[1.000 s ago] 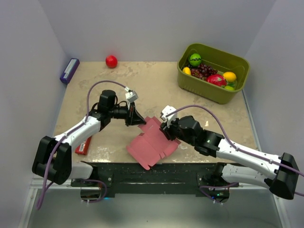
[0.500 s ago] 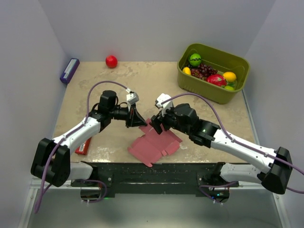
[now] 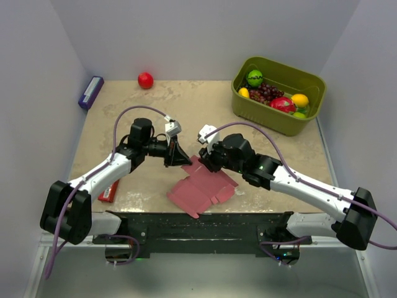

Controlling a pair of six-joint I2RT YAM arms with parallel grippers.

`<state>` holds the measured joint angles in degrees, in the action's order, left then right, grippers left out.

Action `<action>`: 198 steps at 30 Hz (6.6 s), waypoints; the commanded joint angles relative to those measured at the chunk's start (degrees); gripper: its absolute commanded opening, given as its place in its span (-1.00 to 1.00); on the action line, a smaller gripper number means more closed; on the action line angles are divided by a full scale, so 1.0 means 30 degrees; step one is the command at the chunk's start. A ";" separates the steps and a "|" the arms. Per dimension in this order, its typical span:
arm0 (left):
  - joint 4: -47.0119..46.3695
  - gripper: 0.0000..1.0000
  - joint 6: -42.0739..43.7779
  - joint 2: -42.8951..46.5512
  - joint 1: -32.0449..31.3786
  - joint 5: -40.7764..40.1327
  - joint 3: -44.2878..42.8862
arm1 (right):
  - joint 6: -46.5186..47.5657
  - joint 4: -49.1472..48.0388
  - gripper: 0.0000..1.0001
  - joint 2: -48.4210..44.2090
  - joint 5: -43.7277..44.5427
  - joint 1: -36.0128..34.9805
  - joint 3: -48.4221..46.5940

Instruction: Fold the paper box

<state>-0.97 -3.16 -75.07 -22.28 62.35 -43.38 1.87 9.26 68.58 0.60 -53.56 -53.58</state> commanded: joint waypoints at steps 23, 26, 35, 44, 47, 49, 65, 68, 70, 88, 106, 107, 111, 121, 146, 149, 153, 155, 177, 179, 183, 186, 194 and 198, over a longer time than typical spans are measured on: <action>0.1289 -1.00 0.0965 -0.0905 -0.0043 0.2566 -0.1215 | 0.1720 0.2593 -1.00 -0.0037 -0.4887 -0.0222 -0.1033; 0.1582 -1.00 0.1516 -0.0934 0.0015 0.2830 -0.1332 | 0.1955 0.3618 -1.00 0.0431 -0.5268 -0.0427 -0.1560; 0.1877 -1.00 0.1668 -0.1140 0.0191 0.3446 -0.1508 | 0.2628 0.6754 -1.00 0.1602 -0.5620 -0.0984 -0.3114; 0.1790 -1.00 0.1668 -0.1286 0.0221 0.3126 -0.1450 | 0.2251 0.8488 -0.79 0.2395 -0.3251 -0.1219 -0.4403; 0.1643 -1.00 0.1726 -0.1053 0.0250 0.2076 -0.1450 | -0.0030 0.7235 0.06 0.1871 -0.0681 -0.1248 -0.5018; 0.1497 -1.00 0.1669 -0.0586 0.0250 0.0700 -0.1305 | -0.2665 0.6353 0.38 0.0908 0.0934 -0.1219 -0.5195; -0.5154 -1.00 -0.0413 0.6241 -0.0510 -1.2810 0.3325 | -2.1767 -0.5388 0.79 -0.2527 0.2646 0.0475 0.1920; -0.5330 -1.00 -0.0120 0.6857 -0.0774 -1.3808 0.3589 | -2.4581 -0.7559 0.78 -0.2176 0.1325 0.1387 0.3327; -0.5330 -1.00 0.0027 0.7005 -0.0863 -1.4072 0.3648 | -2.6106 -0.7889 0.76 -0.1912 0.1265 0.1941 0.3854; -0.5389 -1.00 0.0935 0.7562 -0.1683 -1.4191 0.3999 | -3.3053 -0.8418 0.61 0.0813 0.0414 0.5166 0.4384; -0.4979 -1.00 0.2224 0.7737 -0.2299 -1.3136 0.3941 | -3.3905 -0.9179 0.25 0.2512 -0.0171 0.6252 0.4912; -0.4950 -1.00 0.2254 0.7737 -0.2328 -1.3078 0.3912 | -3.3875 -0.9237 0.19 0.2599 -0.0548 0.6252 0.4912; -0.4949 -1.00 0.2225 0.7621 -0.2357 -1.2959 0.3882 | -3.3758 -0.9676 -0.06 0.2747 -0.0756 0.6252 0.5057; -0.4599 -1.00 0.1229 0.5982 -0.2328 -1.2785 0.3355 | -3.3435 -0.9618 -0.60 0.2571 -0.0318 0.6223 0.5673; -0.2664 0.35 0.0965 0.4516 -0.1274 -1.2843 0.1423 | -3.3025 -1.1376 -1.00 0.4183 0.1059 0.6252 0.6698; -0.1703 0.26 0.2076 0.3259 -0.1273 -1.2523 0.0460 | -3.2996 -1.1464 -1.00 0.4094 0.1030 0.6252 0.6845; -0.1579 0.22 0.2721 0.2114 -0.1303 -1.1760 -0.0015 | -3.2908 -1.1231 -1.00 0.3977 0.1030 0.6223 0.6874; -0.1726 0.18 0.2869 0.1996 -0.1361 -1.1526 -0.0043 | -3.2821 -1.1259 -1.00 0.3919 0.1030 0.6252 0.6962; -0.1111 0.12 0.4187 -0.0201 -0.3206 -1.1816 -0.0483 | -3.2879 -1.0995 -1.00 0.4065 0.1001 0.6223 0.6904; -0.1111 0.11 0.4216 -0.0348 -0.3295 -1.2051 -0.0571 | -3.2908 -1.1054 -1.00 0.4094 0.0972 0.6252 0.6962; -0.1053 0.11 0.4451 -0.0524 -0.3645 -1.2256 -0.0630 | -3.3055 -1.1083 -1.00 0.4124 0.0913 0.6252 0.7050; -0.1023 0.11 0.4656 -0.0612 -0.3938 -1.2666 -0.0629 | -3.3084 -1.1055 -1.00 0.4094 0.0943 0.6252 0.7050; -0.0555 0.08 0.5329 -0.0701 -0.4730 -1.3837 -0.0630 | -3.3289 -1.1230 -1.00 0.4153 0.0825 0.6252 0.7109; -0.0525 0.08 0.5564 -0.0905 -0.5227 -1.4453 -0.0600 | -3.3318 -1.1347 -1.00 0.4299 0.0708 0.6252 0.7109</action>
<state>-2.39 11.25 -77.25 -36.40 21.47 -43.31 -97.47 -23.35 81.97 1.98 -34.61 -32.42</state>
